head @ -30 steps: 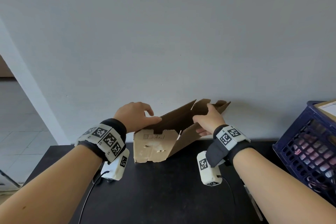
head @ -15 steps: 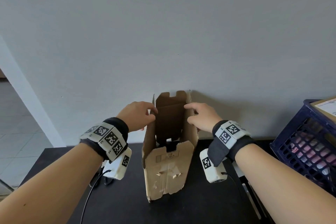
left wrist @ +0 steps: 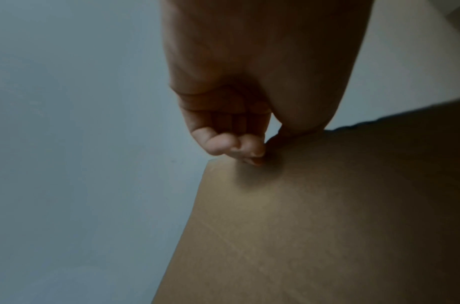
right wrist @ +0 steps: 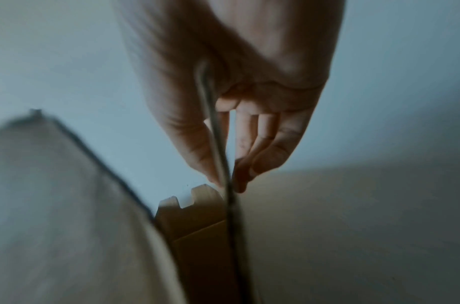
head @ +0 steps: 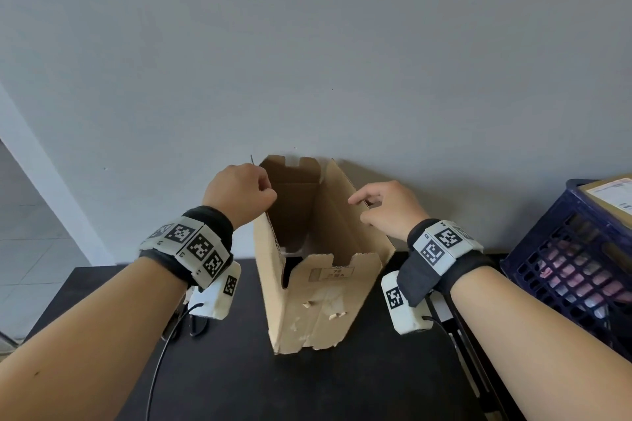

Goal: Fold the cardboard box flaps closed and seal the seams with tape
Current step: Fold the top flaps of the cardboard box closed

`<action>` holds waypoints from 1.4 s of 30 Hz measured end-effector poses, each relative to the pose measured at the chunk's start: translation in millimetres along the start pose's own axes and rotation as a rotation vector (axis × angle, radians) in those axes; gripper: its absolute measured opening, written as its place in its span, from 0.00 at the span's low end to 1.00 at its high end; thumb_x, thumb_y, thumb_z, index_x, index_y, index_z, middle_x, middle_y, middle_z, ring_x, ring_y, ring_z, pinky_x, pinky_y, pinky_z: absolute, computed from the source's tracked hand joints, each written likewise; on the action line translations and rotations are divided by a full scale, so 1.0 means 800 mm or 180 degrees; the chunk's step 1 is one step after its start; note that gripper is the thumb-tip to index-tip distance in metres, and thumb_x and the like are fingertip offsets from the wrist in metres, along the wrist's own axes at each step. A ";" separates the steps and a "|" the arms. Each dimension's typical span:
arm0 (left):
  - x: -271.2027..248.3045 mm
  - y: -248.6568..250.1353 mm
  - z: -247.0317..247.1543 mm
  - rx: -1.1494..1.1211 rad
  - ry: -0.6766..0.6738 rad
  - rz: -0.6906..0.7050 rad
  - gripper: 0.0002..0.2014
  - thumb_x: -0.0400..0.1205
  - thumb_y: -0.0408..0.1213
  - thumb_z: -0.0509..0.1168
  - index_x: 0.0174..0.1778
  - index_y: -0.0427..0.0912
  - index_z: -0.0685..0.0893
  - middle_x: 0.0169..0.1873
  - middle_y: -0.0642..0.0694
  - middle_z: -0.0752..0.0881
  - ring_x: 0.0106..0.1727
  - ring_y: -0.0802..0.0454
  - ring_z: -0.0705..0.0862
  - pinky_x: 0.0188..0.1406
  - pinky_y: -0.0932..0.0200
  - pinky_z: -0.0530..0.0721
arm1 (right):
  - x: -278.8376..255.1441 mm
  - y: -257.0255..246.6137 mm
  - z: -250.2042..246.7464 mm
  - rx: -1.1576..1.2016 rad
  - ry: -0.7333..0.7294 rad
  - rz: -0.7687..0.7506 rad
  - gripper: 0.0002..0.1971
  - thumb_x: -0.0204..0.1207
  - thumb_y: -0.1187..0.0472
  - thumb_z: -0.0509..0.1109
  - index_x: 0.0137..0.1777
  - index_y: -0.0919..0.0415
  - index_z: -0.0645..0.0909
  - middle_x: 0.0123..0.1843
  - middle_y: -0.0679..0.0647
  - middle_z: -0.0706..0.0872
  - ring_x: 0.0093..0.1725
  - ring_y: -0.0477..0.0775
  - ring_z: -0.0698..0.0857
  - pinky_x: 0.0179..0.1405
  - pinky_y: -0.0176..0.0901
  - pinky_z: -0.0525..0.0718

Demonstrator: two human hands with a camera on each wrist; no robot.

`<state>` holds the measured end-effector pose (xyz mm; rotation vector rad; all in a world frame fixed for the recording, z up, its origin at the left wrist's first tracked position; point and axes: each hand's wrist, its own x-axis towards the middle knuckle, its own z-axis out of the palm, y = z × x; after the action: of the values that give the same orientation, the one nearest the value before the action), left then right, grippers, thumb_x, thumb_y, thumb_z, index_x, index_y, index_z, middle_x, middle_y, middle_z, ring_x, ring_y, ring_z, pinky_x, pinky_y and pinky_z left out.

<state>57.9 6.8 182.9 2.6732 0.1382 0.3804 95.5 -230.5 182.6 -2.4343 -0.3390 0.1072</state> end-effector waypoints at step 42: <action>-0.023 -0.014 0.012 -0.0289 0.0237 0.0310 0.08 0.81 0.34 0.62 0.47 0.44 0.88 0.52 0.48 0.84 0.52 0.50 0.82 0.48 0.63 0.72 | -0.034 -0.066 0.009 -0.1858 -0.1064 -0.0377 0.36 0.70 0.42 0.73 0.77 0.52 0.69 0.78 0.53 0.71 0.81 0.59 0.59 0.81 0.63 0.53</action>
<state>42.3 10.0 165.5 2.5836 0.0127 0.5048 56.6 -194.3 209.8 -2.9618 -0.7498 0.4164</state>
